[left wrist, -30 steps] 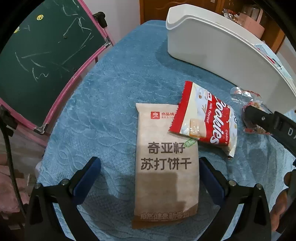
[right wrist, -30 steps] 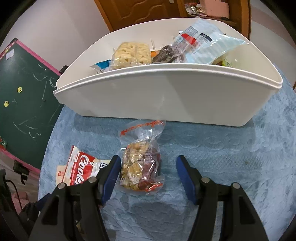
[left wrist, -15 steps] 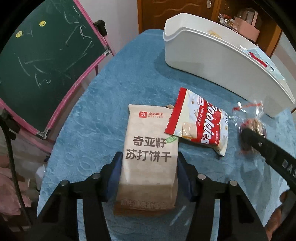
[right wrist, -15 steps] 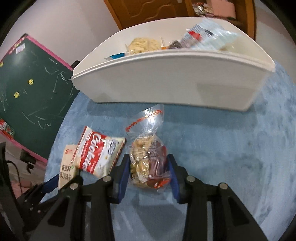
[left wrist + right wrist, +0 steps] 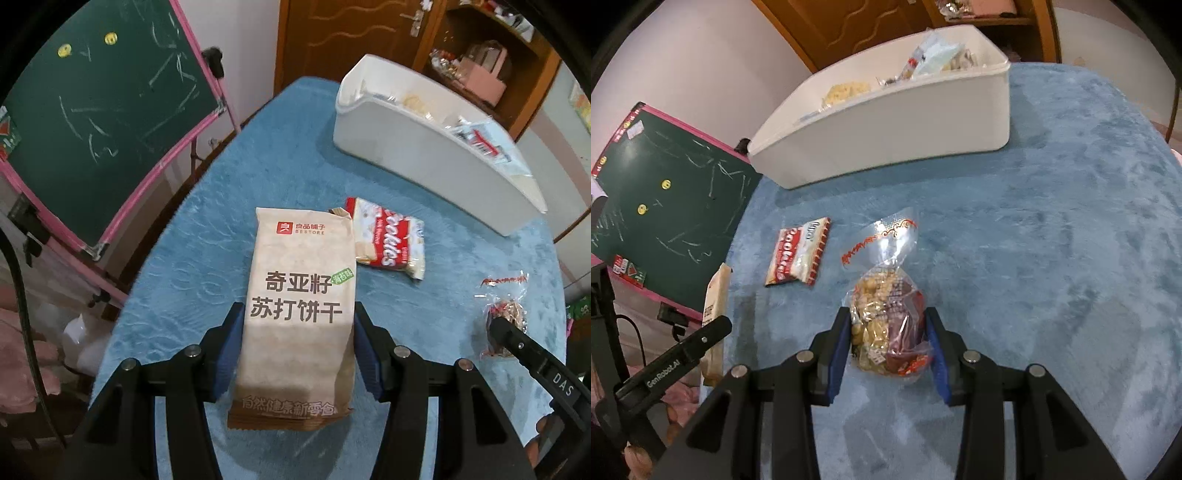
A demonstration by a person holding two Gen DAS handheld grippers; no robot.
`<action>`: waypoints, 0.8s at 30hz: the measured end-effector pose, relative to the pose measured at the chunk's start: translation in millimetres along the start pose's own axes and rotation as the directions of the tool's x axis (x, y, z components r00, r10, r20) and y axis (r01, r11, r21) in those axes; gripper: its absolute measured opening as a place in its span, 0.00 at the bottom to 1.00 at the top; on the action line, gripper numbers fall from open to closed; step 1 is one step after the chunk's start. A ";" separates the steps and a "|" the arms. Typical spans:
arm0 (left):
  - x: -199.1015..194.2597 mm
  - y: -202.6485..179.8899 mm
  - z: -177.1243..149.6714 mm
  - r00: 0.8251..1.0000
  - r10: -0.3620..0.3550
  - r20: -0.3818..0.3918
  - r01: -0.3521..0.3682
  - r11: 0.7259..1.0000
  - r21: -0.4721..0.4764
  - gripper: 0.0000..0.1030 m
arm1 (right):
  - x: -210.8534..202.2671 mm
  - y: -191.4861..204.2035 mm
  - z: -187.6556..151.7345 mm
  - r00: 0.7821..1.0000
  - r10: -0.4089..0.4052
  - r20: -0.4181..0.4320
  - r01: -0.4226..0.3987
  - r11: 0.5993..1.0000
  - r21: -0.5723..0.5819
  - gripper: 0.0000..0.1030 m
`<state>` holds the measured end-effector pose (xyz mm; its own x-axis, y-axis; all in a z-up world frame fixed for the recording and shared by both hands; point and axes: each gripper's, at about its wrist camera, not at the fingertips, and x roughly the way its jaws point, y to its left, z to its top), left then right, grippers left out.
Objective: Organize snacks
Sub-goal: 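Carry both packets into the white bin and open both tools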
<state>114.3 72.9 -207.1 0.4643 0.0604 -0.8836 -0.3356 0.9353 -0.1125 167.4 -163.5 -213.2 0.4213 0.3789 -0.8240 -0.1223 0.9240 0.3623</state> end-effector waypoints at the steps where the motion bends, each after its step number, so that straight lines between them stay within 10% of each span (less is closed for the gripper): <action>1: -7.1 -1.1 -0.7 1.000 -0.006 0.012 0.006 1.000 0.006 0.53 | -5.5 1.4 -1.0 1.000 0.001 0.010 -0.001 1.000 -0.003 0.38; 13: -88.9 -43.7 11.4 0.978 -0.128 0.162 0.107 0.985 0.133 0.53 | -105.0 50.2 11.0 0.968 0.065 0.242 -0.033 0.990 -0.134 0.38; 24: -145.8 -88.5 92.5 0.901 -0.205 0.383 0.132 0.969 0.208 0.53 | -164.4 86.3 65.4 0.885 0.082 0.459 0.031 0.972 -0.233 0.38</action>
<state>152.1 13.6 -26.2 0.8009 -0.0039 -0.5988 -0.0931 0.9870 -0.1310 146.4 -149.4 -18.0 0.7750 0.3871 -0.4995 -0.3153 0.9219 0.2253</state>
